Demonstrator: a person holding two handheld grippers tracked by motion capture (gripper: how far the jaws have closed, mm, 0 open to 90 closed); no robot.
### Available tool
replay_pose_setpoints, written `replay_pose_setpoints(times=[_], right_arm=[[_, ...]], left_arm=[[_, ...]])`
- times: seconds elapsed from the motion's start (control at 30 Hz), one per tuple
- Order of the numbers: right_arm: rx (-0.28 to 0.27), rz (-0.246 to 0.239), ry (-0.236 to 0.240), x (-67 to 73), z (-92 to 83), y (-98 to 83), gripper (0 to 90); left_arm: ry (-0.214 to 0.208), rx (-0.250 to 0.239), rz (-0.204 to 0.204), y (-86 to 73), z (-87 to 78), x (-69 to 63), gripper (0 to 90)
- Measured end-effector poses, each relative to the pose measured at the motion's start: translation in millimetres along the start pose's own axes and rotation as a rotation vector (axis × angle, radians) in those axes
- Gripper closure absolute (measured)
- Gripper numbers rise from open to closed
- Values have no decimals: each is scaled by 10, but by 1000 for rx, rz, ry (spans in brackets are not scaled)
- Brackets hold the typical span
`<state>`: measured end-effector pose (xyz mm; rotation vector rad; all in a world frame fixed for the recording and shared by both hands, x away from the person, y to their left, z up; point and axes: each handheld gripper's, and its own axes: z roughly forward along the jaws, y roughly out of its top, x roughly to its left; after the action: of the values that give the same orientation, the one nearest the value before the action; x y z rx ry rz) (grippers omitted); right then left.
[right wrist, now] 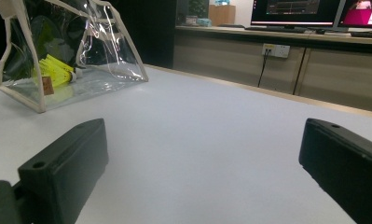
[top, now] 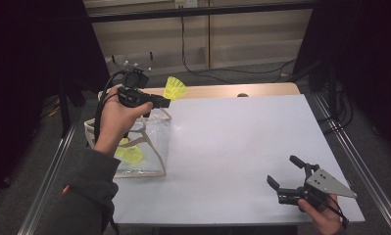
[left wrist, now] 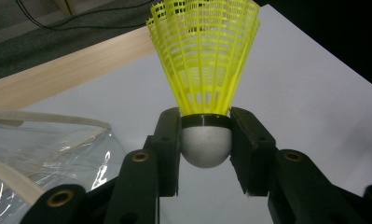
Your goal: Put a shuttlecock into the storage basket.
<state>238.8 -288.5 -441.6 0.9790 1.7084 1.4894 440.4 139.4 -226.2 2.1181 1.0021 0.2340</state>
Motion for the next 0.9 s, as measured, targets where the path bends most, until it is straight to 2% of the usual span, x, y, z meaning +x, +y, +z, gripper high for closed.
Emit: replay_pose_setpoints(times=[0.27,0.57,0.8,0.9], right_arm=[[-3,-2,-1,-2,2,-1,12],[-2,-2,1,-1,1,1,11],[-2,-3,1,-1,2,0,12],[-1,-3,0,0,2,1,11]], left_arm=[[10,-7,-13,-5,-42,39,649],[23,-4,-5,-13,-94,87,649],[33,-17,-27,-28,-134,125,649],[40,-11,-23,-37,-152,152,650]])
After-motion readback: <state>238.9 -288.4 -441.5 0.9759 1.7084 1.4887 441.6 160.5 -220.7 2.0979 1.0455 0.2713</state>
